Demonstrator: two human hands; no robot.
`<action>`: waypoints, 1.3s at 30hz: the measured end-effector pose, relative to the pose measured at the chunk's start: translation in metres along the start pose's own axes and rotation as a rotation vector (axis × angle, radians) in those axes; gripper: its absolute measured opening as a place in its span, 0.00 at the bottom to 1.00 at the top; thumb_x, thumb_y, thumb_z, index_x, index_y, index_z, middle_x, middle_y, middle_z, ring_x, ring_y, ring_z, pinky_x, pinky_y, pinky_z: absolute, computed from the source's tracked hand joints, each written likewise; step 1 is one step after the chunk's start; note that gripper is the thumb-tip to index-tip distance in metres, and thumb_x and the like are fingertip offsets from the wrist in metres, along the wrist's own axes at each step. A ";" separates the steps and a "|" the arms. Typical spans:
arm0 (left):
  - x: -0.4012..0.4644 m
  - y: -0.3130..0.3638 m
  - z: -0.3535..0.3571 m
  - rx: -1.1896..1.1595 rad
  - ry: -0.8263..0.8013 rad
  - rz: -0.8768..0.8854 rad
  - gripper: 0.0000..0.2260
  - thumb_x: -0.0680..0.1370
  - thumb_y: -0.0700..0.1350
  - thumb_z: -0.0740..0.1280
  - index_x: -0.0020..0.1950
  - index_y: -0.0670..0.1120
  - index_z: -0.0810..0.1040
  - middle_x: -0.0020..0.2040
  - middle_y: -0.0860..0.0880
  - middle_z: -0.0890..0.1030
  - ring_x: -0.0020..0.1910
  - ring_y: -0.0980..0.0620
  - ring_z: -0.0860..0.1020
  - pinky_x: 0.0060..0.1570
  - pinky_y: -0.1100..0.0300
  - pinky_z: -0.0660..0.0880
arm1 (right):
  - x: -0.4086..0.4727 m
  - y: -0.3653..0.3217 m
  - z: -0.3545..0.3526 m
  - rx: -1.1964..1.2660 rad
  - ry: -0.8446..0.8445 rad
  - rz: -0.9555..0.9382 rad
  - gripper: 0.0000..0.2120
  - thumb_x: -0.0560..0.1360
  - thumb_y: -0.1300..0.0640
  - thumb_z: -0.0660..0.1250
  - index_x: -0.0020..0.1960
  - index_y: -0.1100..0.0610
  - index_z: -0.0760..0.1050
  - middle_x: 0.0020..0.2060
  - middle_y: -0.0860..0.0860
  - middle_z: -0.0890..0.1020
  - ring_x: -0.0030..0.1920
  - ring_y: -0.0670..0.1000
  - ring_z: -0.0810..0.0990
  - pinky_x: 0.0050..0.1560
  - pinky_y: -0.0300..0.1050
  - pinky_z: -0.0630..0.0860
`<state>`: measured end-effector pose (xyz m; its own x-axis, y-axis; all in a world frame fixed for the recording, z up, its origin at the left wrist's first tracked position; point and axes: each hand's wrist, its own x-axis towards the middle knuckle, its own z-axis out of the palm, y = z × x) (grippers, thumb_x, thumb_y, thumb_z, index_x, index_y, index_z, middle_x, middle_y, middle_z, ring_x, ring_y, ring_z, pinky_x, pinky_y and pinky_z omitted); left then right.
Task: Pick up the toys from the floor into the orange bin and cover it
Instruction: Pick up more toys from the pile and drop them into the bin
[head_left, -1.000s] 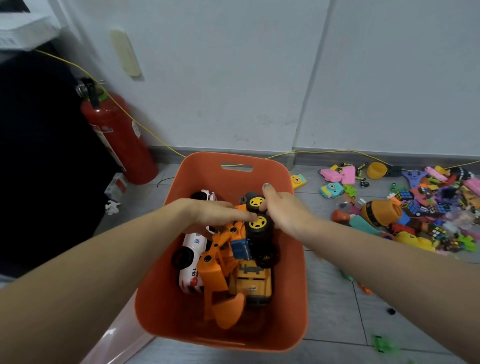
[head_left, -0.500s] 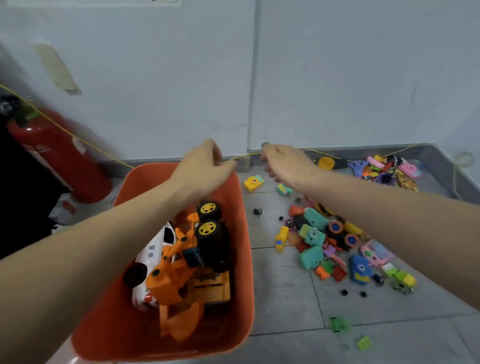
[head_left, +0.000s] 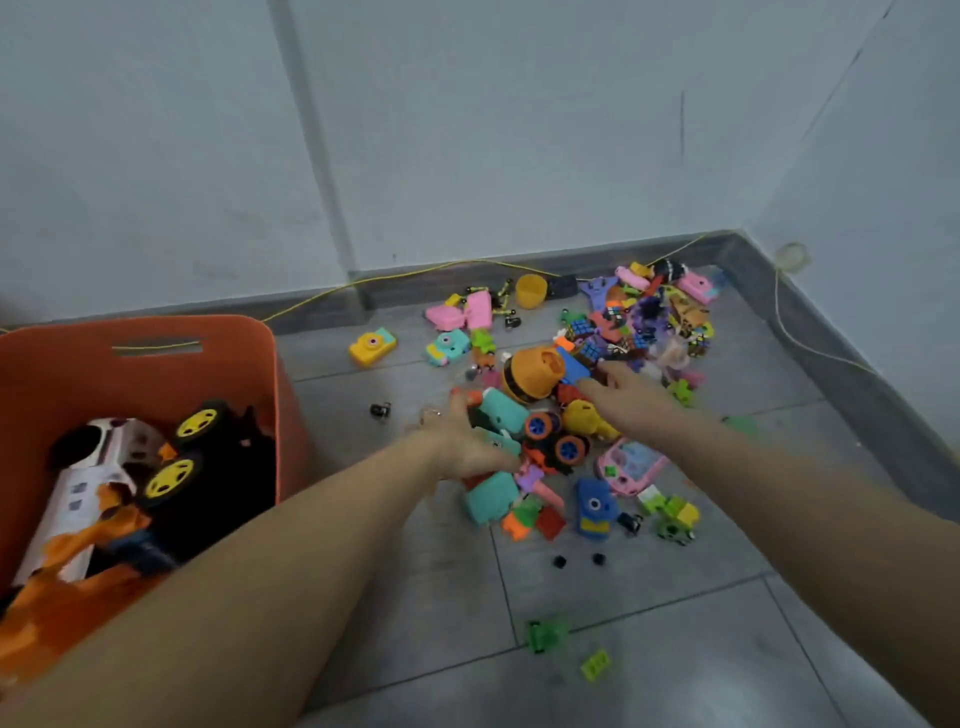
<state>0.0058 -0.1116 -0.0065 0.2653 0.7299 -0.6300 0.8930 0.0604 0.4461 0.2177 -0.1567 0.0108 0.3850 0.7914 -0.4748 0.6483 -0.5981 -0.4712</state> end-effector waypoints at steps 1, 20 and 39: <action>0.009 -0.002 0.006 -0.049 0.003 -0.036 0.53 0.60 0.64 0.76 0.77 0.56 0.50 0.72 0.41 0.59 0.71 0.39 0.62 0.67 0.48 0.68 | 0.007 0.010 0.007 0.045 -0.013 0.034 0.38 0.75 0.30 0.55 0.79 0.46 0.55 0.77 0.56 0.61 0.70 0.62 0.69 0.64 0.59 0.70; 0.050 -0.024 0.070 -0.008 0.093 -0.090 0.47 0.60 0.59 0.80 0.72 0.55 0.57 0.66 0.41 0.64 0.63 0.37 0.70 0.62 0.48 0.72 | 0.030 0.018 0.092 0.200 -0.077 -0.008 0.23 0.78 0.33 0.56 0.66 0.44 0.72 0.70 0.52 0.53 0.71 0.65 0.60 0.71 0.61 0.62; 0.015 -0.033 0.054 -0.826 0.014 -0.081 0.26 0.70 0.31 0.72 0.63 0.51 0.72 0.49 0.48 0.82 0.44 0.47 0.83 0.34 0.53 0.82 | 0.025 0.001 0.106 0.648 -0.314 0.125 0.16 0.77 0.35 0.60 0.58 0.44 0.69 0.50 0.47 0.77 0.49 0.49 0.79 0.54 0.51 0.77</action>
<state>0.0004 -0.1393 -0.0654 0.2024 0.7096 -0.6749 0.3529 0.5900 0.7262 0.1586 -0.1511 -0.0804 0.1613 0.6968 -0.6989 0.0549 -0.7134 -0.6986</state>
